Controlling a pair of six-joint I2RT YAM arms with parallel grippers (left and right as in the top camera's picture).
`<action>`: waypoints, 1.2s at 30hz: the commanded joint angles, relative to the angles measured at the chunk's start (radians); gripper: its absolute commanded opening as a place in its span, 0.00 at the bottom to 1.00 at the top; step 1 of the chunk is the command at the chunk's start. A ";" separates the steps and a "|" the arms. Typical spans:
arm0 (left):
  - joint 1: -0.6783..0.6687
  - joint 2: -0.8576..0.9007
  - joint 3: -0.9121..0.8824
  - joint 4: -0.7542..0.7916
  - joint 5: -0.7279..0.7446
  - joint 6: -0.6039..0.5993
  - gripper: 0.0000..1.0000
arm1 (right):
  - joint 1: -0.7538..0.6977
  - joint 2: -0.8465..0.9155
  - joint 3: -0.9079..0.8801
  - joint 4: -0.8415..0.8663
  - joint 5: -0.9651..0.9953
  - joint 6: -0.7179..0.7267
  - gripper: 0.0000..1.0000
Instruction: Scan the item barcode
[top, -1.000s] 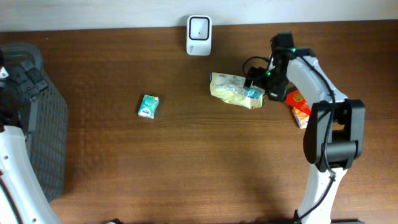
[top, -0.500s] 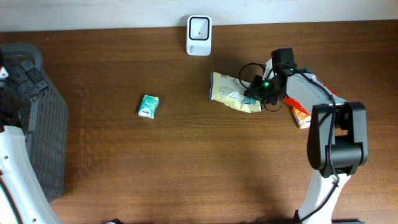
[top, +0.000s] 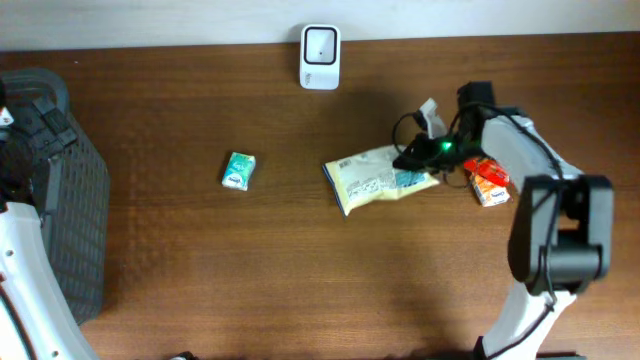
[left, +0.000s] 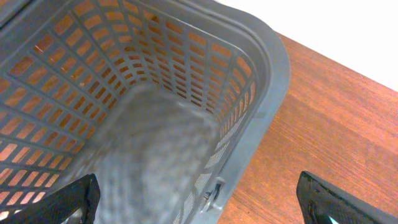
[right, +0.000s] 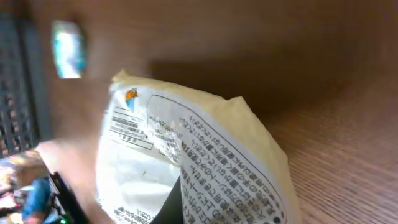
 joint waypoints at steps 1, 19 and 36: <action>0.004 0.005 0.003 0.001 -0.004 -0.009 0.99 | 0.005 -0.184 0.047 0.003 -0.115 -0.112 0.04; 0.004 0.005 0.003 -0.002 -0.004 -0.009 0.99 | 0.043 -0.428 0.111 0.117 -0.196 0.000 0.04; 0.004 0.005 0.003 -0.002 -0.004 -0.009 0.99 | 0.540 -0.180 0.430 0.303 1.376 -0.383 0.04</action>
